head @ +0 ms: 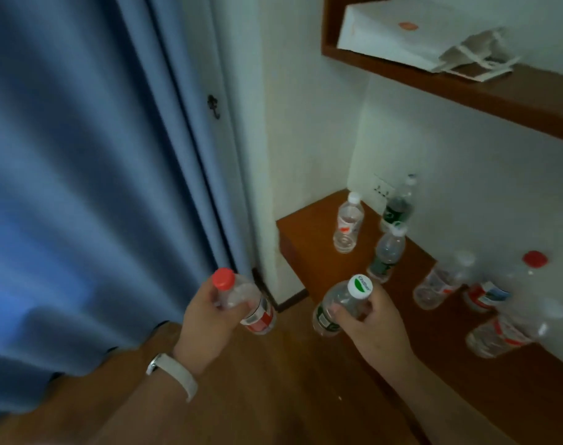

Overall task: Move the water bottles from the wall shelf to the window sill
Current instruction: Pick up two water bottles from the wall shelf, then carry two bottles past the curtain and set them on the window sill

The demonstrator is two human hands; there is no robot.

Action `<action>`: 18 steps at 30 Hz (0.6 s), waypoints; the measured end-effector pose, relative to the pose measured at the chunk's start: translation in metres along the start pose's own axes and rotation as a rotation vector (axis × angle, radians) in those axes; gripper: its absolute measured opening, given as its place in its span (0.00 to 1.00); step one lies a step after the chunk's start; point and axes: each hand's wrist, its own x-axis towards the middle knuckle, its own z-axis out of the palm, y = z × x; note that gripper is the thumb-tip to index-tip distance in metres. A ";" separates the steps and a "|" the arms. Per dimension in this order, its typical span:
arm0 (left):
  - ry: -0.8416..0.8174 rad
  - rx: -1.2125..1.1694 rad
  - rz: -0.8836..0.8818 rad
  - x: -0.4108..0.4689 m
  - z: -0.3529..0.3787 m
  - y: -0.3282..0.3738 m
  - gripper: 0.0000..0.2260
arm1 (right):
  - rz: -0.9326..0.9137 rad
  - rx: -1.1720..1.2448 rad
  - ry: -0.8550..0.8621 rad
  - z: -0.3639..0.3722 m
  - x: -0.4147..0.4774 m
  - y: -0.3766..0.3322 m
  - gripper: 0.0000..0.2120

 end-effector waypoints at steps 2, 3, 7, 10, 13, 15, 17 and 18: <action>0.039 -0.010 0.017 0.002 -0.040 -0.009 0.20 | -0.023 0.002 -0.037 0.035 0.002 -0.025 0.27; 0.065 -0.005 0.016 0.003 -0.060 -0.015 0.19 | -0.039 0.005 -0.057 0.053 0.003 -0.036 0.27; 0.152 -0.028 -0.020 0.005 -0.136 -0.042 0.16 | -0.108 0.026 -0.144 0.122 0.003 -0.081 0.21; 0.248 -0.058 -0.052 -0.003 -0.188 -0.063 0.19 | -0.149 0.027 -0.210 0.173 0.002 -0.108 0.21; 0.333 -0.077 -0.072 -0.017 -0.231 -0.074 0.19 | -0.173 0.018 -0.290 0.217 -0.001 -0.133 0.20; 0.396 -0.072 -0.087 -0.026 -0.256 -0.080 0.18 | -0.203 0.010 -0.352 0.242 -0.002 -0.148 0.19; 0.468 -0.064 -0.104 -0.036 -0.279 -0.090 0.19 | -0.253 0.009 -0.405 0.267 -0.001 -0.163 0.19; 0.507 -0.062 -0.116 -0.041 -0.290 -0.094 0.19 | -0.270 0.000 -0.431 0.280 0.000 -0.170 0.18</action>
